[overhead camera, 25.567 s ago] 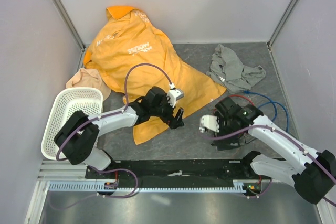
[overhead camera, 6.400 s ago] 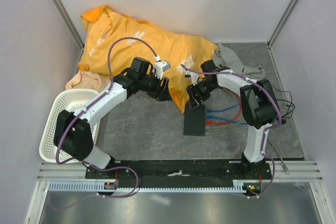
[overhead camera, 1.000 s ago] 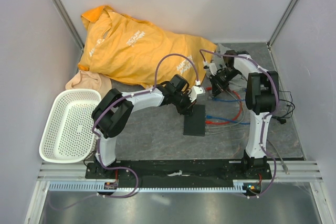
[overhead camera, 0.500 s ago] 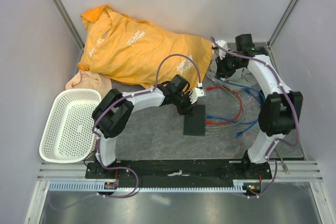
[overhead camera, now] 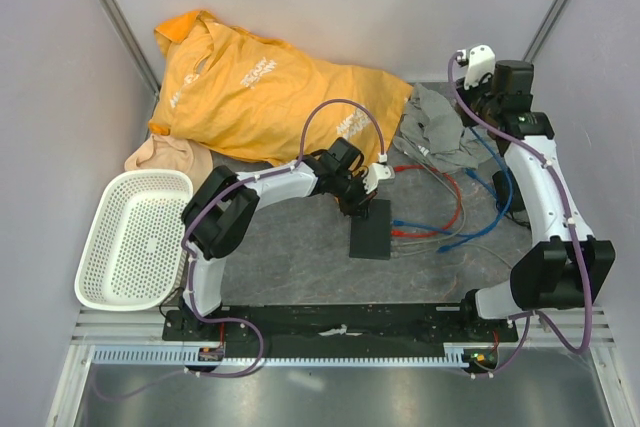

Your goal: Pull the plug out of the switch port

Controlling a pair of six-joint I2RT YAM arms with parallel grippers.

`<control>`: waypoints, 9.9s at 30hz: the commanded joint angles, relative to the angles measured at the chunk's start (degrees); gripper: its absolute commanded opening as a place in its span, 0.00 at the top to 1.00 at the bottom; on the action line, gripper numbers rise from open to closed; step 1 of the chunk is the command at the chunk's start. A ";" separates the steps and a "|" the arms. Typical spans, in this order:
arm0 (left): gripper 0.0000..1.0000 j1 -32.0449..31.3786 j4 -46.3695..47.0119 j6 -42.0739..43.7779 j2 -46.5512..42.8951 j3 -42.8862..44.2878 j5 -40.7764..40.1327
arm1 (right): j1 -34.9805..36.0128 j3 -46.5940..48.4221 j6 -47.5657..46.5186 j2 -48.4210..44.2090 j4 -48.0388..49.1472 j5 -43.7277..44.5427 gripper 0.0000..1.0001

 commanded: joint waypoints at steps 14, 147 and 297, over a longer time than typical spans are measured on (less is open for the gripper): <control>0.98 0.41 -5.21 -0.57 3.04 -2.95 -0.47 | -3.04 23.43 -4.71 -0.28 1.37 14.71 1.00; 0.98 -0.99 -5.74 -1.89 -4.08 -10.43 -0.56 | 4.25 -0.92 -19.83 46.22 -33.86 -33.27 0.56; 0.98 -0.11 -4.95 -2.95 0.58 -7.53 0.67 | -0.03 5.23 -19.13 15.80 -19.71 -2.95 1.00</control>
